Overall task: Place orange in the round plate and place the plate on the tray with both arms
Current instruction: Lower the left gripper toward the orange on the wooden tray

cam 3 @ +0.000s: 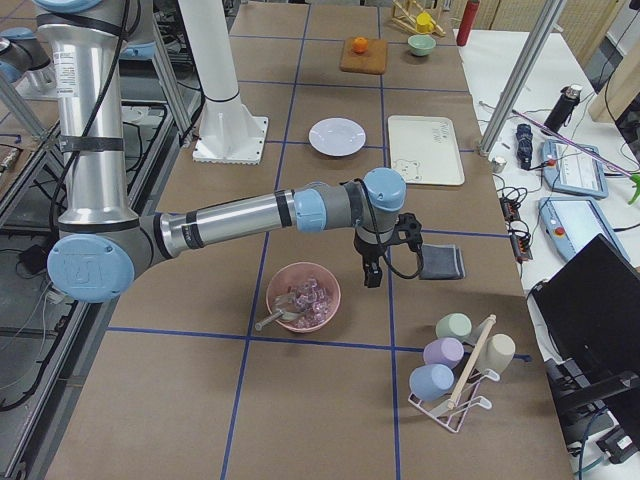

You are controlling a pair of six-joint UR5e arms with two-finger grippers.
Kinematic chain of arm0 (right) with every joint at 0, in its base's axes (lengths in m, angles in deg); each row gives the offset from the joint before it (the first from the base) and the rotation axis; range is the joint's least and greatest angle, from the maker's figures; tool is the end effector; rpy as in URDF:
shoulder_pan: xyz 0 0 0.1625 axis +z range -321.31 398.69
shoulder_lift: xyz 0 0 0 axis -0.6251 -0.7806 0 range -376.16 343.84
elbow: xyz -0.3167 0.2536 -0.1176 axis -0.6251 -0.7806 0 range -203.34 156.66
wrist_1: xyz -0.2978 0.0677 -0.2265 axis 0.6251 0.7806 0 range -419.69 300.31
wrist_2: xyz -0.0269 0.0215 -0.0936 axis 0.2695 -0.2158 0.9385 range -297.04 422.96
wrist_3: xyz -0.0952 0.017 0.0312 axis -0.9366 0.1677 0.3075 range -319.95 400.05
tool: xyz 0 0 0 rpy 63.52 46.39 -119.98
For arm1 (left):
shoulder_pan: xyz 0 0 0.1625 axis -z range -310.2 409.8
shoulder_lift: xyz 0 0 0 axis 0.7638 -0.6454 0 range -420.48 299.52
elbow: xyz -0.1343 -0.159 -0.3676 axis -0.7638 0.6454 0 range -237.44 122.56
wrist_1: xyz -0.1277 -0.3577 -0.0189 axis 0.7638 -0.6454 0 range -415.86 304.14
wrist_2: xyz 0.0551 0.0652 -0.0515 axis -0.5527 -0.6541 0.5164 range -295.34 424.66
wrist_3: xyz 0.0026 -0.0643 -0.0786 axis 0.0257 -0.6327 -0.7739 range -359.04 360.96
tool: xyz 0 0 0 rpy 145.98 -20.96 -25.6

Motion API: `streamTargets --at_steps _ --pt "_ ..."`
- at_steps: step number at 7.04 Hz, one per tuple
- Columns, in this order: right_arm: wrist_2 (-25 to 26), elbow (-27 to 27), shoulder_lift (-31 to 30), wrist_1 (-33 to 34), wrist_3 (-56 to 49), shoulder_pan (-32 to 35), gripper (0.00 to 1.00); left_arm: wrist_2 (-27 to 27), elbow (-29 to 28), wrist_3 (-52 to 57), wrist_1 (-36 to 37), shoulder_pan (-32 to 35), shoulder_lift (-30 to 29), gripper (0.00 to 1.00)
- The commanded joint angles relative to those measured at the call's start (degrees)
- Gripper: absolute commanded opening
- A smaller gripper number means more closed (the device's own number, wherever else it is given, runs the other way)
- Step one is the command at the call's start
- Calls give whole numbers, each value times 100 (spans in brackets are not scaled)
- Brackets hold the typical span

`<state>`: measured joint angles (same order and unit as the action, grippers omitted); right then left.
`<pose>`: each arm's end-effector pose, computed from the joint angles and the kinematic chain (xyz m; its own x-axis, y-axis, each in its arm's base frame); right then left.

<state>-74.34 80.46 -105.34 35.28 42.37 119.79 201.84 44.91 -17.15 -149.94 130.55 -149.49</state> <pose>-0.0132 -0.4641 0.5463 0.6566 -0.1869 0.7307 0.1261 0.9824 0.1380 0.0153 -0.4598 0.5547 0.6560 -0.0088 -0.7547 0.0515 0.9981 0.0331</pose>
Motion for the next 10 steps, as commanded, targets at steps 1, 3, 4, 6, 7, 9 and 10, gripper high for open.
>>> streamTargets --at_steps 1,3,4,6,7,9,10 --pt "-42 -9 -2 -14 6 -33 100 -618 -126 -1212 -721 -890 13 98" --pt "-25 -53 -11 -13 23 -138 100 -640 -844 -1203 -1582 -1130 -37 97" --pt "-33 -36 -11 -14 93 -148 100 -657 -1274 -1203 -1926 -1297 -142 97" --pt "-33 -44 -11 -14 93 -165 100 -692 -1725 -1265 -2254 -1307 -283 97" --pt "-42 -44 -11 -14 93 -165 100 -692 -1814 -1265 -2263 -1307 -327 97" --pt "-34 -44 -11 -14 93 -165 100 -692 -1832 -1344 -2255 -1351 -389 97" --pt "-33 -53 -11 -5 93 -165 100 -692 -1876 -1344 -2263 -1421 -389 97"
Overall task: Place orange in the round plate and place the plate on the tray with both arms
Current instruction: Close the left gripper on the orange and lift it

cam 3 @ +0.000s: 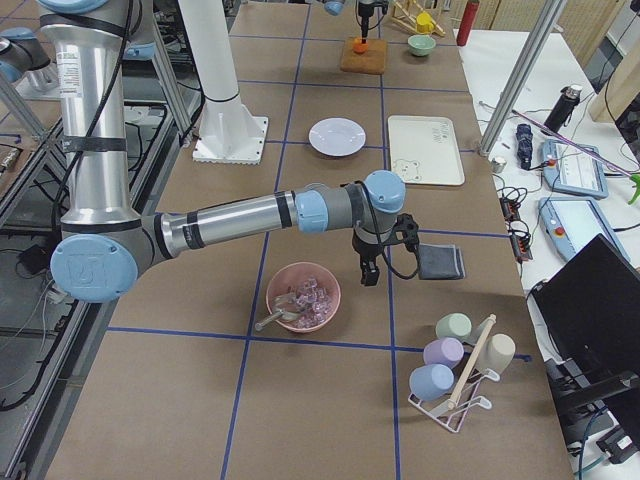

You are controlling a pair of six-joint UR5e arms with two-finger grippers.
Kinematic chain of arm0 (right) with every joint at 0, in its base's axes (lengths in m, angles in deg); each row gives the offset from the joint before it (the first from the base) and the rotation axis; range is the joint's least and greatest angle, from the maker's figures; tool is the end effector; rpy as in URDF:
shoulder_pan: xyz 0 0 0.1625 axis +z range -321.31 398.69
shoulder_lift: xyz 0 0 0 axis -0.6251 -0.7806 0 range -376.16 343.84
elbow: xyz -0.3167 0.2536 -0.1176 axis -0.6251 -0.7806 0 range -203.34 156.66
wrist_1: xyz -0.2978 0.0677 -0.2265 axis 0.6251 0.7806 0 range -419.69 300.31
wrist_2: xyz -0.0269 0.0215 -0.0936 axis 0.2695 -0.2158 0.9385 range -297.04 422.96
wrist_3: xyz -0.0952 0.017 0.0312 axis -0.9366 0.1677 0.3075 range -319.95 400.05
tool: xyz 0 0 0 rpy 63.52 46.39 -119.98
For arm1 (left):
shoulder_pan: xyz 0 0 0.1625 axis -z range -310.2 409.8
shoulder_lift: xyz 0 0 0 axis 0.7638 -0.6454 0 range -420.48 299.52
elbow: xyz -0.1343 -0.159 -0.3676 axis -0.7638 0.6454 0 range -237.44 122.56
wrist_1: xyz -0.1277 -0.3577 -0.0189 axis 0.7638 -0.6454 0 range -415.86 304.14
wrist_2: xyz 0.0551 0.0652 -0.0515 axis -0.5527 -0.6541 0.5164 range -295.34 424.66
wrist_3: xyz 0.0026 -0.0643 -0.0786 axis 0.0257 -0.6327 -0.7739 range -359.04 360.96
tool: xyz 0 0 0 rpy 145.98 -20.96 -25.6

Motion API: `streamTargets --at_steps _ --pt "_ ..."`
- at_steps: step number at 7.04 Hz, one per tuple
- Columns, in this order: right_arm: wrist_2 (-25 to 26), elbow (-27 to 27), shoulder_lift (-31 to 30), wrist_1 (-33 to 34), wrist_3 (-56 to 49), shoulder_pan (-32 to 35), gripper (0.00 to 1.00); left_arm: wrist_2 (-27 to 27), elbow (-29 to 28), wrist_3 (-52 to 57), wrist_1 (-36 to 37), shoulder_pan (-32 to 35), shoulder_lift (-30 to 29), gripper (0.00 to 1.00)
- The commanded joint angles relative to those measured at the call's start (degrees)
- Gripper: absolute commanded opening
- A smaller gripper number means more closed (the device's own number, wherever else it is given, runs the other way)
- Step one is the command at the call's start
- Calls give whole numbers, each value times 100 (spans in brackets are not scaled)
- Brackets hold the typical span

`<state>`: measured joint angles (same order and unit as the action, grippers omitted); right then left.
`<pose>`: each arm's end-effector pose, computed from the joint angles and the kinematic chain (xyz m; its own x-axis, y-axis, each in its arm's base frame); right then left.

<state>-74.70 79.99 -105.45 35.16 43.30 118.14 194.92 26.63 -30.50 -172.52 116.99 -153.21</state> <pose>-0.0269 -0.4630 0.5502 0.6497 -0.1839 0.7376 0.1442 0.9825 0.1179 0.1307 -0.4853 0.6358 0.7007 0.0132 -0.7134 0.0117 0.9995 0.0300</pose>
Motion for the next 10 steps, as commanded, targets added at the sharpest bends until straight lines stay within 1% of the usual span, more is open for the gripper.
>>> streamTargets --at_steps 1,9,10 --pt "3 -15 0 7 0 0 100 0 -57 -18 3 -109 -26 97" --pt "3 -15 -18 7 9 -18 100 0 -242 -105 3 -329 -35 97" --pt "3 -6 -18 -1 9 -18 100 0 -259 -123 3 -346 -35 94"
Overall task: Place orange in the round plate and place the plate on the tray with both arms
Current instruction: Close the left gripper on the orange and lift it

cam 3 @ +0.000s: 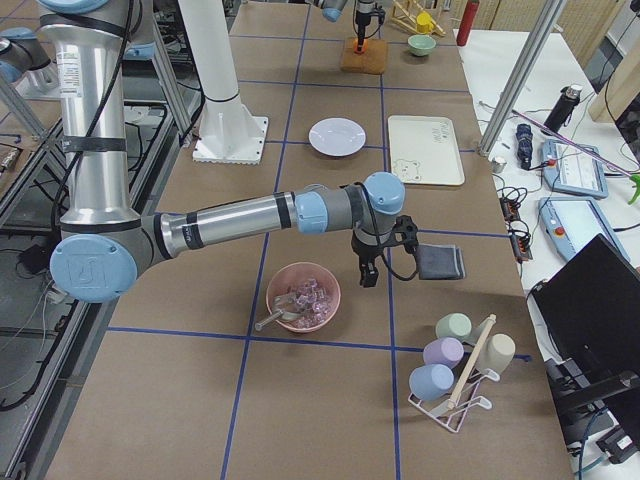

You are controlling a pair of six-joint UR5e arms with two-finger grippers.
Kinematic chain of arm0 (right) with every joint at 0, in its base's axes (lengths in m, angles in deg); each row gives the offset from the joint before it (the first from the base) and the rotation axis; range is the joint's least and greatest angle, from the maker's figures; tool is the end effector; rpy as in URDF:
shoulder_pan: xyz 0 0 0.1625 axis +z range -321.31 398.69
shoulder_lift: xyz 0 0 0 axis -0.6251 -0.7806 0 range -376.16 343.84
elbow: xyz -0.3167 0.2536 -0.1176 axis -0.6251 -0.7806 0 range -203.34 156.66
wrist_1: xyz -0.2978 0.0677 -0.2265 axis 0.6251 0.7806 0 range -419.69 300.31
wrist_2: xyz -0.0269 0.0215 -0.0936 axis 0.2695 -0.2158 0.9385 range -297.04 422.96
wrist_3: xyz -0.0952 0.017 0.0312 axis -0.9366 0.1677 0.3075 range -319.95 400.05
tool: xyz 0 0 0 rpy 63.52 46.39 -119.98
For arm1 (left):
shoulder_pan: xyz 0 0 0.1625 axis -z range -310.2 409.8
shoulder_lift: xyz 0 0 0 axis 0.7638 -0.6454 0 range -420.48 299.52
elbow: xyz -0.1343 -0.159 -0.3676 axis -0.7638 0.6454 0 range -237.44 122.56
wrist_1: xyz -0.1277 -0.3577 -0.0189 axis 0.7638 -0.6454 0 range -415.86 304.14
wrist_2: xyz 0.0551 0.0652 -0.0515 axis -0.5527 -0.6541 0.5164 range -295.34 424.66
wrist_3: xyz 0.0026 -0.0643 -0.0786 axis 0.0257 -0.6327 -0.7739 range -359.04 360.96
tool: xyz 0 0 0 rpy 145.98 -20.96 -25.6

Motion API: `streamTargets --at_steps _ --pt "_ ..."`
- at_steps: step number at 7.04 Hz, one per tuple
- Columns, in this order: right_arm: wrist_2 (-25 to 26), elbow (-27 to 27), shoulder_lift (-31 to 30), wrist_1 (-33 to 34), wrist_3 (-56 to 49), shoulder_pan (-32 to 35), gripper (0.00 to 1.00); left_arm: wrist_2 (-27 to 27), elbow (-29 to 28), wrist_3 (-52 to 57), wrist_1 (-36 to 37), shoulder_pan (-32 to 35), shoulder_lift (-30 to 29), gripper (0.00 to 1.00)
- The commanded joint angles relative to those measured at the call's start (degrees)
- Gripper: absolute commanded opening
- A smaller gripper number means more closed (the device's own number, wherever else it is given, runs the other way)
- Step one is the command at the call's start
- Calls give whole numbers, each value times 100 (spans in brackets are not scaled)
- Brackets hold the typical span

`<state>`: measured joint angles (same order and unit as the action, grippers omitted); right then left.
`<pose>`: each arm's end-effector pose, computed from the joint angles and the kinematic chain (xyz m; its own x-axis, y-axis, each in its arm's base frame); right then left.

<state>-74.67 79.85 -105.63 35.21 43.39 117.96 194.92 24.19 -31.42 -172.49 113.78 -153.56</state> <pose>-0.0281 -0.4618 0.5529 0.6507 -0.1797 0.7378 0.1463 0.9831 0.1104 0.1578 -0.4775 0.6531 0.7109 0.0128 -0.7031 -0.0331 0.9993 -0.0152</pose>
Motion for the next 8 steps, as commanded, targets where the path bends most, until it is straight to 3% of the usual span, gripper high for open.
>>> streamTargets --at_steps 1,2,3,5,7,8 --pt "0 8 0 -7 0 0 100 0 3 -40 0 -35 0 71" --pt "0 -1 0 1 0 0 100 0 -6 -40 0 -35 0 21" --pt "9 -10 9 -7 -8 0 100 26 98 -145 44 -35 -165 0" --pt "26 -18 9 -7 -17 -17 100 184 641 -1300 428 -131 -604 0" --pt "18 -18 9 -7 -17 -35 100 264 1432 -2285 1778 -821 -1480 0" --pt "18 -18 18 -7 -17 -61 100 220 1487 -3160 1836 -1296 -1981 0"
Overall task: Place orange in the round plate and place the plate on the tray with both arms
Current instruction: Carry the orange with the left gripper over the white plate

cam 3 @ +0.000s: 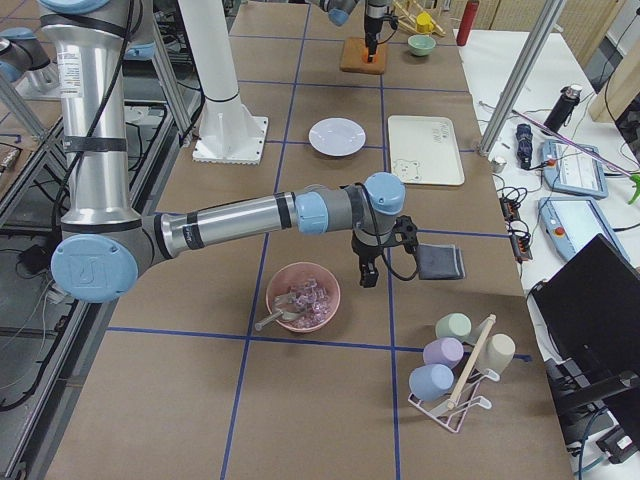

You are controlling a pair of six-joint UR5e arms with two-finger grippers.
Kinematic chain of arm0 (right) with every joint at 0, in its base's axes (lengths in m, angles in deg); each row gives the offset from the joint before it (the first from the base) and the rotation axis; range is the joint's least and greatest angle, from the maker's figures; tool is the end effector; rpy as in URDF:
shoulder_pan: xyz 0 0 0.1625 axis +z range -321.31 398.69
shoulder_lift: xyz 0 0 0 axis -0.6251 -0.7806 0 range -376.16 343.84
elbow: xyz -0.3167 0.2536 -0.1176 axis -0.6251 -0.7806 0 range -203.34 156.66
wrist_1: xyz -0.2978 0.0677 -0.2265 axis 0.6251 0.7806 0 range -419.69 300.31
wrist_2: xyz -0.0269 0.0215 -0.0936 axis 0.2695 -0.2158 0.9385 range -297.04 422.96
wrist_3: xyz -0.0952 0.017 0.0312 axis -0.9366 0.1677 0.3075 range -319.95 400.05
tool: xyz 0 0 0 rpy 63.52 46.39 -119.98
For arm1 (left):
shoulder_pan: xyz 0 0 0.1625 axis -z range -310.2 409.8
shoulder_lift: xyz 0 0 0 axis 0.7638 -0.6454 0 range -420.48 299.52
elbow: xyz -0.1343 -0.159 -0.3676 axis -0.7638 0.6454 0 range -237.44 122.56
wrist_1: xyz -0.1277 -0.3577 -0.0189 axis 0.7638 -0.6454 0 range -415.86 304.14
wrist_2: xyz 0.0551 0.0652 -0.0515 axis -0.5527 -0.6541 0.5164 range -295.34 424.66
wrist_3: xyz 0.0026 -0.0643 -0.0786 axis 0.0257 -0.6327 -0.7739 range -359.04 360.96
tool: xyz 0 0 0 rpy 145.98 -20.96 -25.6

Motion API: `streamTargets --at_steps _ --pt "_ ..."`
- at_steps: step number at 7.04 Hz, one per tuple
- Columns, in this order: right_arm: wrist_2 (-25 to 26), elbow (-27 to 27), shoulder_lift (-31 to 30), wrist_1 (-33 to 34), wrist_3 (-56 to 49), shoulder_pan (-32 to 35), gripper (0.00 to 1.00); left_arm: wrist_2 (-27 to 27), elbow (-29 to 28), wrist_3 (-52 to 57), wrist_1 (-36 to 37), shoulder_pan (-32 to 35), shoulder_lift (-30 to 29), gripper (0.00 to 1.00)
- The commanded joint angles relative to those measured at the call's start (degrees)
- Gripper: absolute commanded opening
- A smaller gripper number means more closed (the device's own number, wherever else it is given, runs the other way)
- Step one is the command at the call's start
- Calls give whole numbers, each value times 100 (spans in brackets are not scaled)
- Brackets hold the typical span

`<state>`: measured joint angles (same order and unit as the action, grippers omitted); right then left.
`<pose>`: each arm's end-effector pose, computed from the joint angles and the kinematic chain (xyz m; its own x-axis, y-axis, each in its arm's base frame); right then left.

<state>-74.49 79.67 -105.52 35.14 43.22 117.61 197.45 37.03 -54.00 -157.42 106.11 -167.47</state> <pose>-0.0309 -0.4626 0.5535 0.6514 -0.1867 0.7354 0.1541 0.9816 0.1127 0.2677 -0.5175 0.4444 0.6136 -0.1608 -0.7731 0.0648 0.9860 -0.1536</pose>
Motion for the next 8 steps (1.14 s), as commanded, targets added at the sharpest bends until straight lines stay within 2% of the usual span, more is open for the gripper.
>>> streamTargets --at_steps 1,3,5,6,8 --pt "8 0 32 0 9 -78 100 -321 195 -1947 348 -1133 -1161 0" --pt "17 -61 155 -9 97 -236 100 -1173 108 -2694 505 -1989 -1954 0" --pt "8 -79 173 -9 97 -246 100 -1823 -618 -2775 682 -2543 -2789 0" --pt "17 -88 199 -9 105 -263 100 -2183 -770 -2783 647 -2929 -2905 0" --pt "8 -79 200 -9 105 -272 100 -2187 -973 -2766 603 -3002 -2994 0"
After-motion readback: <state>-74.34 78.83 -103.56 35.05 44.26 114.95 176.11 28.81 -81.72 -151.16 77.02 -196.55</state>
